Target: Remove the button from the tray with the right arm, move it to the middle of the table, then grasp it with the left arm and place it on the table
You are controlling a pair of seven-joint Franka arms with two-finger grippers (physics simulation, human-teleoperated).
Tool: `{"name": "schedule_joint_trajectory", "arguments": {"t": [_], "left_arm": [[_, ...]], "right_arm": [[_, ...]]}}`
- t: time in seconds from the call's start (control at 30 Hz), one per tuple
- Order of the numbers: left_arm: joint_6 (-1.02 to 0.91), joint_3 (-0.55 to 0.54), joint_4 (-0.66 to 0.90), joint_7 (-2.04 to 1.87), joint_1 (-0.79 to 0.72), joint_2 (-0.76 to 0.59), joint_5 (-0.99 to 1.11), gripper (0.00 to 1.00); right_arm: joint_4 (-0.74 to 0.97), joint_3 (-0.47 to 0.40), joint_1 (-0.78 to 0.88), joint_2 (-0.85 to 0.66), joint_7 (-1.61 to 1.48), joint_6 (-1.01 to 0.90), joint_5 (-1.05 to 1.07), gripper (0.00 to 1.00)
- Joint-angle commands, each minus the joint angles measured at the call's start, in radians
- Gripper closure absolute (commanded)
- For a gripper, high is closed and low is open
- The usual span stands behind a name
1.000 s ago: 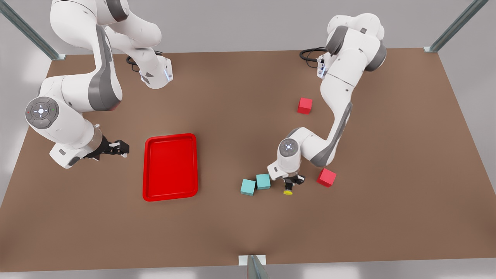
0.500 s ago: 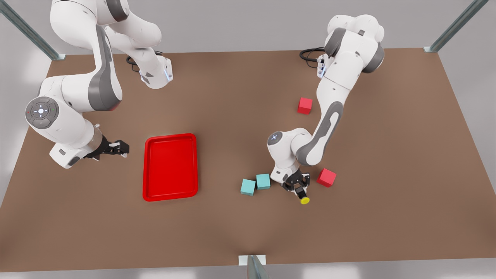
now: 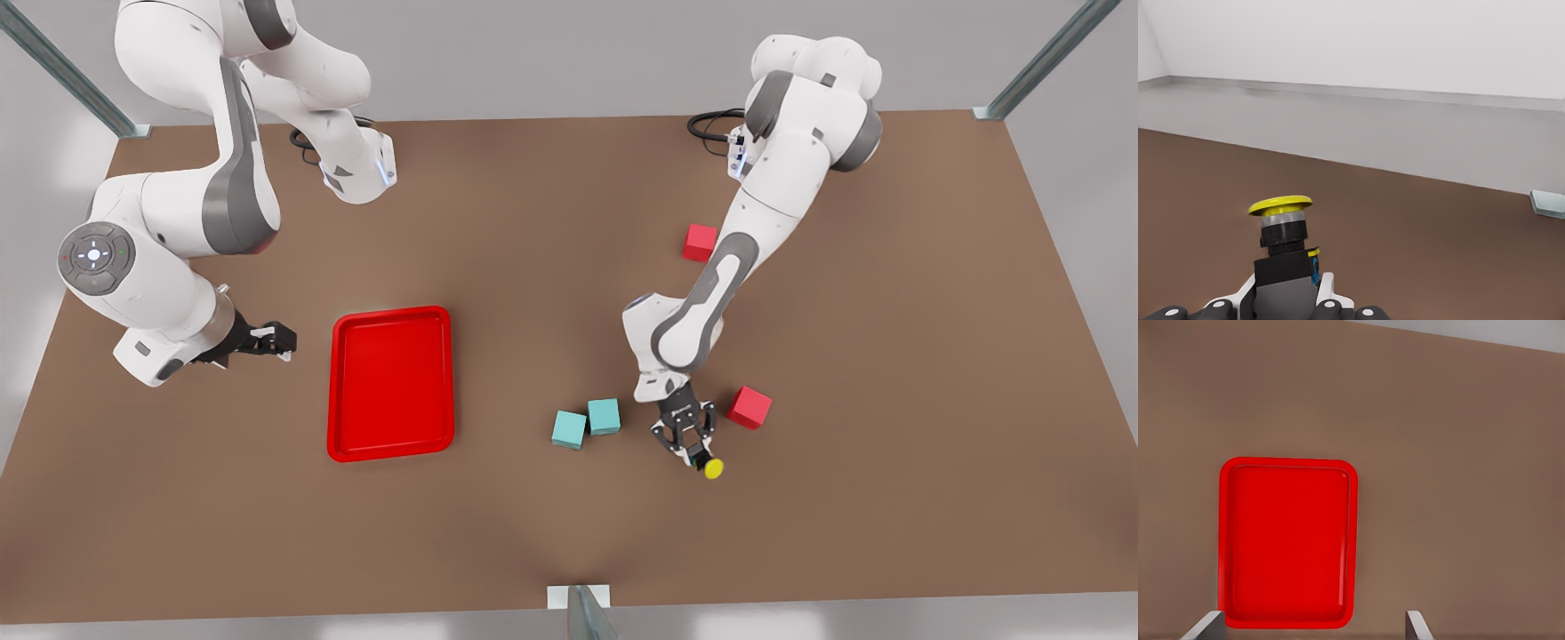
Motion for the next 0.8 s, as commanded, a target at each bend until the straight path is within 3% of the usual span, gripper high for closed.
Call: {"name": "schedule_joint_trajectory", "arguments": {"t": [0.0,0.17,0.3,0.77], "left_arm": [[-0.016,0.005,-0.001,-0.783,-0.002,-0.001,0.099,0.49],[-0.185,0.010,-0.064,-0.872,-0.004,0.004,0.314,0.49],[-0.328,0.010,-0.078,-0.903,-0.035,0.015,0.330,0.49],[-0.386,0.062,-0.098,-0.834,-0.030,0.081,0.690,0.49]], "right_arm": [[0.001,-0.001,0.000,-0.001,0.000,0.000,0.001,0.00],[0.001,0.001,0.000,-0.001,0.000,0.000,0.001,0.00],[0.001,-0.001,0.000,-0.001,0.000,0.000,0.001,0.00],[0.001,-0.001,0.000,-0.001,0.000,0.000,0.001,0.00]]}}
